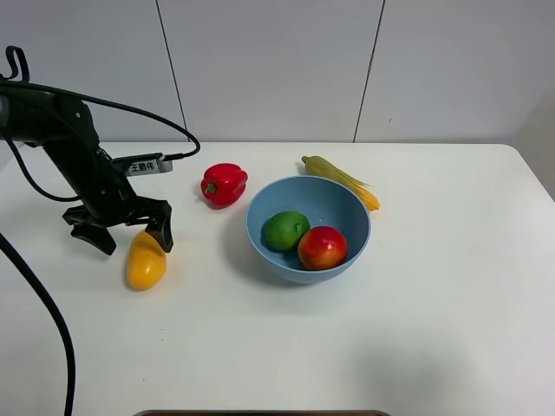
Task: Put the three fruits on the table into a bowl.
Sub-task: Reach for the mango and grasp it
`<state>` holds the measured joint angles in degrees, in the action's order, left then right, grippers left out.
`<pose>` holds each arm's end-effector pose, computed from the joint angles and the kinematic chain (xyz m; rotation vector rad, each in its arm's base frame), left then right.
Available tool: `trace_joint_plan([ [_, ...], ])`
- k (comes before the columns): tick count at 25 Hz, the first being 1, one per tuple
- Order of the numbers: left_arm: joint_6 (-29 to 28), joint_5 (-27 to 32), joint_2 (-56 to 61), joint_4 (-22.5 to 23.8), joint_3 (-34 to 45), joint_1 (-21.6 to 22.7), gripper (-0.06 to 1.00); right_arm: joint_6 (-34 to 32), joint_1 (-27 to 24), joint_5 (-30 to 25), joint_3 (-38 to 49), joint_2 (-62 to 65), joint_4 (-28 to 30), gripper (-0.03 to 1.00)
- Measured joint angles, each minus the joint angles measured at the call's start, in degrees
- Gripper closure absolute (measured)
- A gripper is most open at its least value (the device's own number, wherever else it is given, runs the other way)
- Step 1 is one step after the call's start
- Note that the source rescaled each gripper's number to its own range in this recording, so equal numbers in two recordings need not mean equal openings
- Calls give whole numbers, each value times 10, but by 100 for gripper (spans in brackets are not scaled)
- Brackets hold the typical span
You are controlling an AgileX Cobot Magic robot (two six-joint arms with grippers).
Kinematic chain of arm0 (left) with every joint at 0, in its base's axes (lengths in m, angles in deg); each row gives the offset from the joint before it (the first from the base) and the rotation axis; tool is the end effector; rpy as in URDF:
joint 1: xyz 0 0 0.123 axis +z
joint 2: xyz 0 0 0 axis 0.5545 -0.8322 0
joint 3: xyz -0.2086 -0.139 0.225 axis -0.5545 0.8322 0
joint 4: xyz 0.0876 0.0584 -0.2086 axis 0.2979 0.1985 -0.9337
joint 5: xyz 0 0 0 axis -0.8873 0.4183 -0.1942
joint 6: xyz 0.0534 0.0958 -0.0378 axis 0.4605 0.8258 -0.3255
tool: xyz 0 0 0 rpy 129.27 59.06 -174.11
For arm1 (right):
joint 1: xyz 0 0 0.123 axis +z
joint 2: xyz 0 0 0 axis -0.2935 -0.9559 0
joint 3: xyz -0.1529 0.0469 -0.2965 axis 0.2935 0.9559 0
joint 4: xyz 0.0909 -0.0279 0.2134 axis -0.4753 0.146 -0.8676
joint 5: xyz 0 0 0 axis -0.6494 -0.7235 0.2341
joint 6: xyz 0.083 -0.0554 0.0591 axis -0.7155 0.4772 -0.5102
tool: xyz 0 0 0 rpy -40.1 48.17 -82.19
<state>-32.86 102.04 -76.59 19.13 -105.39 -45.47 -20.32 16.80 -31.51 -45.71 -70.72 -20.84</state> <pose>0.3443 -0.0931 0.1728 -0.1840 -3.1194 0.2854 -0.0543 -0.0128 0.2756 0.1257 2.0478 -0.0875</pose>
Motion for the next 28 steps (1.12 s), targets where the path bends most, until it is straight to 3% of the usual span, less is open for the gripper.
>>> trace_joint_plan([
  [28, 7, -89, -66, 13, -1, 0, -5, 0, 0, 0, 0, 0, 0, 51],
])
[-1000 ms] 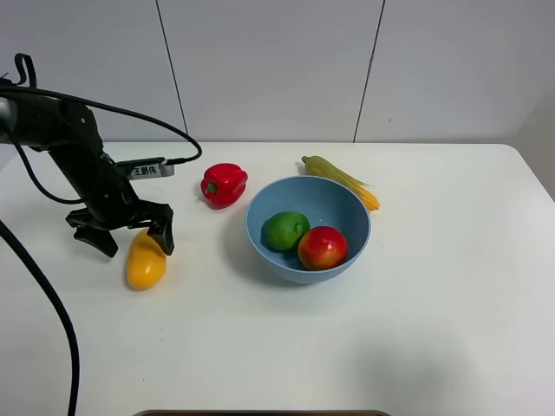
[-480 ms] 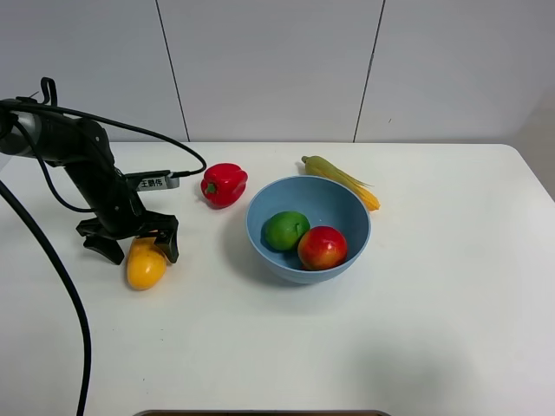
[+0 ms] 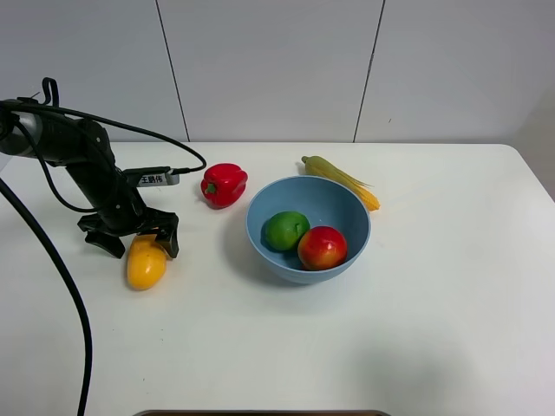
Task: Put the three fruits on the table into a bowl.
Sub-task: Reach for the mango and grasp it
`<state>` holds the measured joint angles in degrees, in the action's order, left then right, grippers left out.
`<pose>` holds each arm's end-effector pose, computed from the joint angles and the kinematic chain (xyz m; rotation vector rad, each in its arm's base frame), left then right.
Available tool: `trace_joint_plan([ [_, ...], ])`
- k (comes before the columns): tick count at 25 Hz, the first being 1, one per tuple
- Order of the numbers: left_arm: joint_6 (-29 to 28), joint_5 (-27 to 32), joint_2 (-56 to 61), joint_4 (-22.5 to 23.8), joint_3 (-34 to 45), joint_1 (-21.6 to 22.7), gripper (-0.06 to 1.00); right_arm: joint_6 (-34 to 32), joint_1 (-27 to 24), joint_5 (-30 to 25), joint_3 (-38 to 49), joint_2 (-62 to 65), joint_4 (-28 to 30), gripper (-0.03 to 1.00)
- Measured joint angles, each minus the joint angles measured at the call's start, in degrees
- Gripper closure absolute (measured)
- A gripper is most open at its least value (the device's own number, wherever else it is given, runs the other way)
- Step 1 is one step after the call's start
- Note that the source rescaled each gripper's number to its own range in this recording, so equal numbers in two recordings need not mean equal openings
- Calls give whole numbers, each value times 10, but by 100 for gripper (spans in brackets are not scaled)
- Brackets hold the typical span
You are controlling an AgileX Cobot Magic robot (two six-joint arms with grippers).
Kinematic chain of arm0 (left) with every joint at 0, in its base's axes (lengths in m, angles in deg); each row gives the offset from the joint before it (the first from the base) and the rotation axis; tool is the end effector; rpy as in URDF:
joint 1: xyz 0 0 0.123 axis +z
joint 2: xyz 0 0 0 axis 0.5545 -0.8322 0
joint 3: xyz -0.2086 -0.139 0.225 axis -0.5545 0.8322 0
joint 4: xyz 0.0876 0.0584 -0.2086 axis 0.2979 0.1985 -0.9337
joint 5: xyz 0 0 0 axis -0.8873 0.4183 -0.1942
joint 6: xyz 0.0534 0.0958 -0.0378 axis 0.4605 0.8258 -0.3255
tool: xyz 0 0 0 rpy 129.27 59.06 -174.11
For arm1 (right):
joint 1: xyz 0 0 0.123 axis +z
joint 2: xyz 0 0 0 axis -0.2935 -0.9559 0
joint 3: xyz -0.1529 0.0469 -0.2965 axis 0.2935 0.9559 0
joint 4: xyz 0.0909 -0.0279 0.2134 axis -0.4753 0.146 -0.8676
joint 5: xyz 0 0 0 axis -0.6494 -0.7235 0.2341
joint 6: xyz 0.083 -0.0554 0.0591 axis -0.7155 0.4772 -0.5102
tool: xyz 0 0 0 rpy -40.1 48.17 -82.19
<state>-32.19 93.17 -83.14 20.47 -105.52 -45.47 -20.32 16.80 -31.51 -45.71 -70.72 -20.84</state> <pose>0.3662 -0.0929 0.1313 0.1919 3.0851 -0.2277 -0.0543 -0.0128 0.2756 0.1257 2.0478 -0.0875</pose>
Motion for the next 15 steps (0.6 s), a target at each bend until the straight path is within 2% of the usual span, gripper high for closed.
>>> trace_joint_plan([
  [2, 0, -1, 0, 2, 0, 0, -4, 0, 0, 0, 0, 0, 0, 51],
  [5, 0, -1, 0, 5, -1, 0, 11, 0, 0, 0, 0, 0, 0, 51],
  [13, 0, -3, -3, 7, -2, 0, 70, 0, 0, 0, 0, 0, 0, 51],
  [15, 0, -3, -3, 7, -2, 0, 89, 0, 0, 0, 0, 0, 0, 51],
])
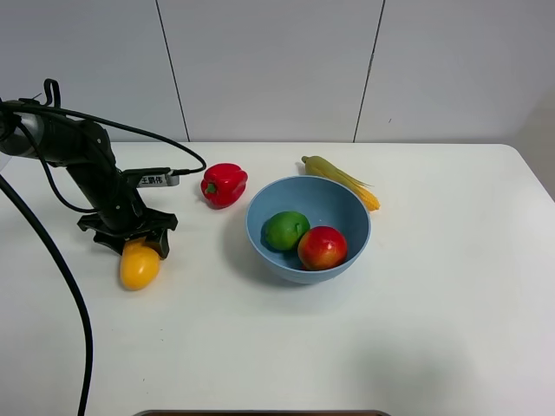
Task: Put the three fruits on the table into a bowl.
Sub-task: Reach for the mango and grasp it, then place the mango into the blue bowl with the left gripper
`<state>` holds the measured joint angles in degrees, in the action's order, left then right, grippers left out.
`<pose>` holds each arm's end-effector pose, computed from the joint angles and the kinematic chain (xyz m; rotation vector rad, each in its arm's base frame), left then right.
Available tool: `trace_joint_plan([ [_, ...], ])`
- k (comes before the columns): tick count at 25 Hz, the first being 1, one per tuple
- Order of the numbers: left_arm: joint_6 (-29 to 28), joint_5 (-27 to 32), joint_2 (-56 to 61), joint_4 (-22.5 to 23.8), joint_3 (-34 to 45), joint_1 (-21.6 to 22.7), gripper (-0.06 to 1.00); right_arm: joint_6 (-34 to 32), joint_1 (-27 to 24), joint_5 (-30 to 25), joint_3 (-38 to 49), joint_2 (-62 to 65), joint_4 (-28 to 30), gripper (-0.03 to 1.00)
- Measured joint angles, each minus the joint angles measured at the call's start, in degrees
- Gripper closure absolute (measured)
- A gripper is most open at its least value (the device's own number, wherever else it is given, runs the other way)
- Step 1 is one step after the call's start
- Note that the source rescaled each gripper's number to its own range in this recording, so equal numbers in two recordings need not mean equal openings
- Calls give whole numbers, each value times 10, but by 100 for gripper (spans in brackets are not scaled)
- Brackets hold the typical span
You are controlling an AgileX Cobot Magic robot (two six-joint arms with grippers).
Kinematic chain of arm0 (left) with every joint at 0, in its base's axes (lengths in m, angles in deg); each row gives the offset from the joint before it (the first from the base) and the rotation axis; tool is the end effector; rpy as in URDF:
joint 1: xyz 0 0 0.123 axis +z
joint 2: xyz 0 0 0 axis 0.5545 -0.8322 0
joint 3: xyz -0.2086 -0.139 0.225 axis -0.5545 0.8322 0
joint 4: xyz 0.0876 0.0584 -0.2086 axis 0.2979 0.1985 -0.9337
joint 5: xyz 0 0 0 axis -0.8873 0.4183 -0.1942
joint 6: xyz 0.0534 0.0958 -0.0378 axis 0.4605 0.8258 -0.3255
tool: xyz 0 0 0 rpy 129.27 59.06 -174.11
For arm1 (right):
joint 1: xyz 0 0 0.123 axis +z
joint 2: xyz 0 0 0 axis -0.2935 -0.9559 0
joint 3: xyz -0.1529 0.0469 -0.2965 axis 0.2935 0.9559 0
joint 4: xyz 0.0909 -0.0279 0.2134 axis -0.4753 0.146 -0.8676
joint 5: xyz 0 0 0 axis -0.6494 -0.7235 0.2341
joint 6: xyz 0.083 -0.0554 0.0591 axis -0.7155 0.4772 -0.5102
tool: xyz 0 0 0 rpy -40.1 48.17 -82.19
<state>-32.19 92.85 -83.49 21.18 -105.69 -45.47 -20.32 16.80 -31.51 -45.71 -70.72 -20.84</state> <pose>0.3677 -0.0922 0.1294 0.2051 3.0822 -0.2140 -0.0543 -0.0128 0.2756 0.1257 2.0478 -0.0875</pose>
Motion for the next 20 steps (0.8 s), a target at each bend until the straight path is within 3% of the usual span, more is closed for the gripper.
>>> trace_joint_plan([
  [1, 0, 0, 0, 0, 0, 0, 94, 0, 0, 0, 0, 0, 0, 51],
  [20, 13, 11, 10, 11, -1, 0, 94, 0, 0, 0, 0, 0, 0, 51],
])
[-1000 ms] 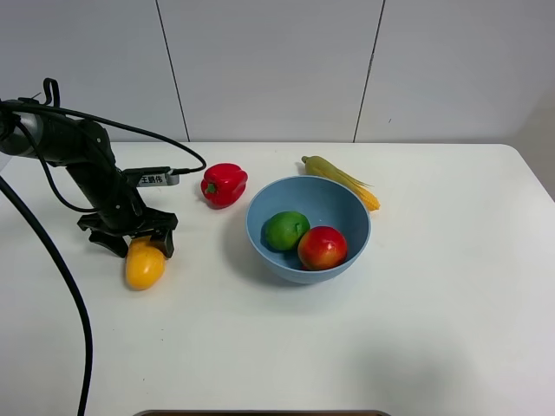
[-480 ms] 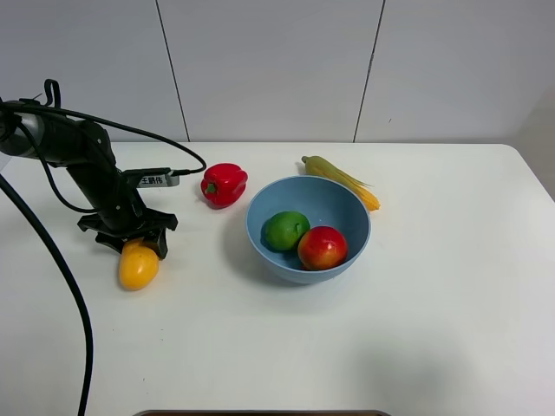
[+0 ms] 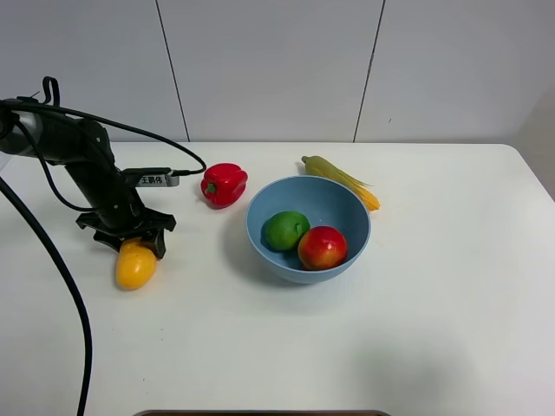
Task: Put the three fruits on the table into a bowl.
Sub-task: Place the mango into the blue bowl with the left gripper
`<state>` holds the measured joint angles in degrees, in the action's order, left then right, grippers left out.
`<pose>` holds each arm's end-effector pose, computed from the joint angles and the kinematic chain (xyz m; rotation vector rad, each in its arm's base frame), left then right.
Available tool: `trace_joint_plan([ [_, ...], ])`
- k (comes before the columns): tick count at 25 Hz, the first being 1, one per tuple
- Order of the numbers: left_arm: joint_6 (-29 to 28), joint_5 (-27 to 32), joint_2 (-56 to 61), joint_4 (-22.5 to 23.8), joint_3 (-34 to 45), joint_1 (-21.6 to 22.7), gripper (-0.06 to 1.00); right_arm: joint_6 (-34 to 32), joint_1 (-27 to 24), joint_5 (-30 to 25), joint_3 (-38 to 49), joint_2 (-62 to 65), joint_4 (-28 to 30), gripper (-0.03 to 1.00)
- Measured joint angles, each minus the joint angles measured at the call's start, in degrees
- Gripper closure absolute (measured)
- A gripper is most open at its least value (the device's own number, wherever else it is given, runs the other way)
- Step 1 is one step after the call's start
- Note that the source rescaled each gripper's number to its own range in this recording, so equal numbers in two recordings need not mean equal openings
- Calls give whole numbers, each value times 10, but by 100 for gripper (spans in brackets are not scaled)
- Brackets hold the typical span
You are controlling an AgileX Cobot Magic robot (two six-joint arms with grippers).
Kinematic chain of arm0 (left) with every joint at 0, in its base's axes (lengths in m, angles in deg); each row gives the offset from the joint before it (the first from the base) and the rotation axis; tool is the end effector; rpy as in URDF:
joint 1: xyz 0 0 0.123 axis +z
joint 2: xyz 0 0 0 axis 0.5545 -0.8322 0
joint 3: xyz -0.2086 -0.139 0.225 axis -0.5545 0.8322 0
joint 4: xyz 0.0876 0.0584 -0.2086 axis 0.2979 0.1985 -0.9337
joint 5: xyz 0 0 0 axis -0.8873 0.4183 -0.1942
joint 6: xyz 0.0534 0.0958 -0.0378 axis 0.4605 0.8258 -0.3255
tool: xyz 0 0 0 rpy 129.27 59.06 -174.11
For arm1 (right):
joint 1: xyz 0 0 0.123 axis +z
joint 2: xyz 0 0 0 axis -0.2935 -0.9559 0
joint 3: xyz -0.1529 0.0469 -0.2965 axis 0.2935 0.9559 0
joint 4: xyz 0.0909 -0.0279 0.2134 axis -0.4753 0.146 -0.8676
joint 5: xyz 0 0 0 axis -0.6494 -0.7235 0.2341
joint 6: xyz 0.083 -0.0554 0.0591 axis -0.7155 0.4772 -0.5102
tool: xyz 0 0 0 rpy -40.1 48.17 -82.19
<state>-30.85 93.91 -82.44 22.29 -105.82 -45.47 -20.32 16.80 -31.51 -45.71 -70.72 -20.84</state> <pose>0.3661 -0.0907 0.1365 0.2670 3.0743 -0.1974 -0.0543 -0.0128 0.2756 0.1257 2.0478 -0.0875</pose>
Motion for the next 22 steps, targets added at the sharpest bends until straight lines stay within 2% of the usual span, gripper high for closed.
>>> trace_joint_plan([
  [12, -10, 48, 89, -7, -1, 0, 94, 0, 0, 0, 0, 0, 0, 51],
  [19, -22, 54, 179, -60, -1, -2, 94, 0, 0, 0, 0, 0, 0, 51],
  [22, -22, 48, 207, -71, -1, -20, 94, 0, 0, 0, 0, 0, 0, 51],
])
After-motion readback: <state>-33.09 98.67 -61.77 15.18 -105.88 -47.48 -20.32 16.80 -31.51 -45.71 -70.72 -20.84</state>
